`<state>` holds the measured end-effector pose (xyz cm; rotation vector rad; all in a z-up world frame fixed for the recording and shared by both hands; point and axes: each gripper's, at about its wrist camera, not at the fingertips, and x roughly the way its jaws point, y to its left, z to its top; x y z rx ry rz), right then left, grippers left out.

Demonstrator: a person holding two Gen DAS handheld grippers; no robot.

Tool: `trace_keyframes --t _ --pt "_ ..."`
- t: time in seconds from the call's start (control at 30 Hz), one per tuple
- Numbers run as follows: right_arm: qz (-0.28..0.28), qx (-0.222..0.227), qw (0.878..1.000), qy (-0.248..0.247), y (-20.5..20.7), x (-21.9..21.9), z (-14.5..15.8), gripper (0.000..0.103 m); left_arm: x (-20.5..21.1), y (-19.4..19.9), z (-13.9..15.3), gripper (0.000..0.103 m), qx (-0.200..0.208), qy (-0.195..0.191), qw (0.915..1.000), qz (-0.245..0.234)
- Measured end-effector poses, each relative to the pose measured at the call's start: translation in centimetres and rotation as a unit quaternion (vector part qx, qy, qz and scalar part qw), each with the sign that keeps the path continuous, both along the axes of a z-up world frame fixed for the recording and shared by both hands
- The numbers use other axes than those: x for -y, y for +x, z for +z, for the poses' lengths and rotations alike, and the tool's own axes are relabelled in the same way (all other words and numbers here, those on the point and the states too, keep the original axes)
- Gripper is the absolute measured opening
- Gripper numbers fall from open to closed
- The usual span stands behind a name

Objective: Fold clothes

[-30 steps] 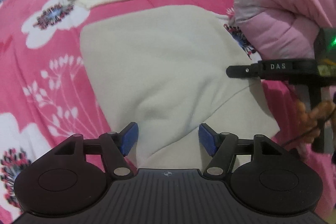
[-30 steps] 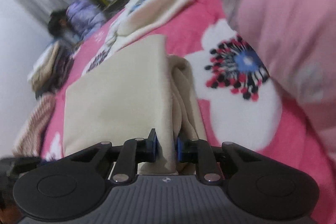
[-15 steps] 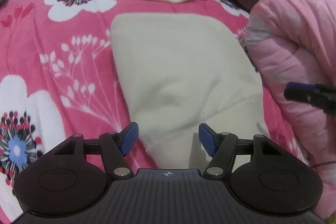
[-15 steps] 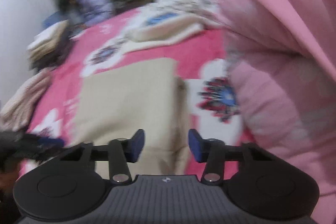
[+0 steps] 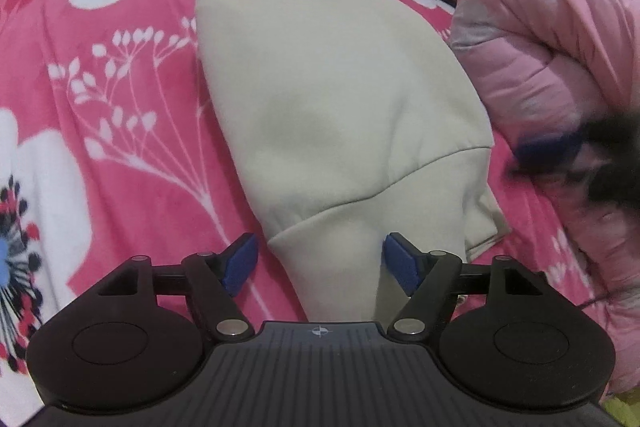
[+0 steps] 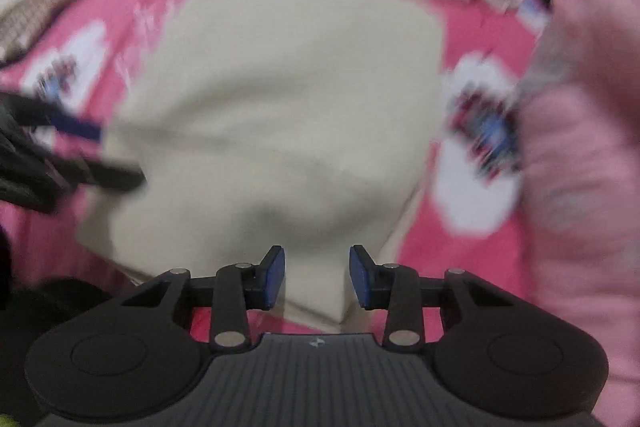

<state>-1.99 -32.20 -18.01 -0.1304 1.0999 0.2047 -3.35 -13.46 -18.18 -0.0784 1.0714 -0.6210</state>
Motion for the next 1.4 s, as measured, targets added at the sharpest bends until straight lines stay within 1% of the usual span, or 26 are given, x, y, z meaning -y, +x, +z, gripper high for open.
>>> trace_keyframes --t 0.13,0.27,0.33,0.4,0.43,0.5,0.53,0.6,0.7,0.77,0.87,0.9,0.93,1.1,1.17,1.2,1.23,1.3,1.4 --pt "0.007 0.016 1.000 -0.008 2.6 -1.2 0.9 0.039 -0.6 -0.5 -1.0 0.071 -0.018 -0.028 0.9993 0.015" --pt "0.015 0.032 0.999 -0.015 5.3 -2.5 1.9 0.038 -1.0 -1.0 -1.8 0.073 -0.017 -0.046 0.9986 0.018" --pt "-0.001 0.020 1.000 0.005 5.8 -1.2 -0.3 0.037 -1.0 -1.2 -2.1 0.076 -0.016 -0.049 0.9986 0.015" --pt "-0.026 0.005 1.000 0.002 6.3 -1.0 1.5 0.037 -0.9 -1.3 -2.2 0.077 -0.014 -0.049 0.9986 0.016" --pt "-0.024 0.019 1.000 -0.005 6.2 -1.3 3.0 0.035 -0.8 -1.4 -2.2 0.077 -0.012 -0.049 0.9986 0.017" --pt "0.006 0.065 0.998 0.015 6.1 -2.5 6.0 0.035 -0.7 -1.5 -2.2 0.078 -0.010 -0.049 0.9986 0.019" --pt "0.022 0.080 0.996 0.035 6.5 -3.4 7.1 0.035 -0.6 -1.5 -2.2 0.079 -0.009 -0.049 0.9986 0.020" --pt "0.067 0.080 0.992 0.072 8.6 -6.0 7.2 0.035 -0.6 -1.6 -2.3 0.079 -0.003 -0.048 0.9987 0.018" --pt "0.095 0.050 0.992 0.060 12.1 -9.2 2.7 0.035 -0.6 -1.7 -2.6 0.079 0.004 -0.047 0.9988 0.013" --pt "0.096 0.049 0.993 0.055 12.7 -9.6 2.2 0.040 -0.5 -1.5 -2.7 0.080 0.001 -0.049 0.9987 0.013" --pt "0.095 0.051 0.993 0.049 13.4 -10.0 1.8 0.040 0.1 -1.6 -2.7 0.082 0.011 -0.039 0.9992 -0.002" --pt "0.094 0.052 0.993 0.047 13.6 -10.1 1.7 0.036 0.2 -1.6 -2.7 0.082 0.014 -0.037 0.9992 -0.005" --pt "0.094 0.053 0.993 0.045 13.8 -10.2 1.6 0.034 0.2 -1.6 -2.6 0.083 0.014 -0.037 0.9992 -0.007" --pt "0.092 0.056 0.994 0.035 15.0 -10.8 1.0 0.032 0.0 -1.4 -2.7 0.083 0.011 -0.042 0.9990 -0.006" --pt "0.079 0.057 0.994 0.056 15.5 -10.2 -0.5 0.035 -0.3 -1.5 -2.7 0.083 0.010 -0.044 0.9990 -0.007" --pt "0.076 0.056 0.994 0.059 15.5 -10.0 -0.4 0.035 -0.4 -1.6 -2.7 0.083 0.010 -0.043 0.9990 -0.008" --pt "0.075 0.057 0.994 0.060 15.4 -9.9 0.4 0.034 -0.2 -1.7 -2.7 0.083 0.013 -0.039 0.9991 -0.011" --pt "0.080 0.069 0.993 0.052 14.6 -9.0 2.6 0.031 -0.1 -1.7 -2.6 0.083 0.014 -0.038 0.9991 -0.013" --pt "0.013 0.094 0.995 0.035 13.9 -4.5 5.4 0.031 -0.2 -1.5 -2.7 0.084 0.012 -0.040 0.9990 -0.015"
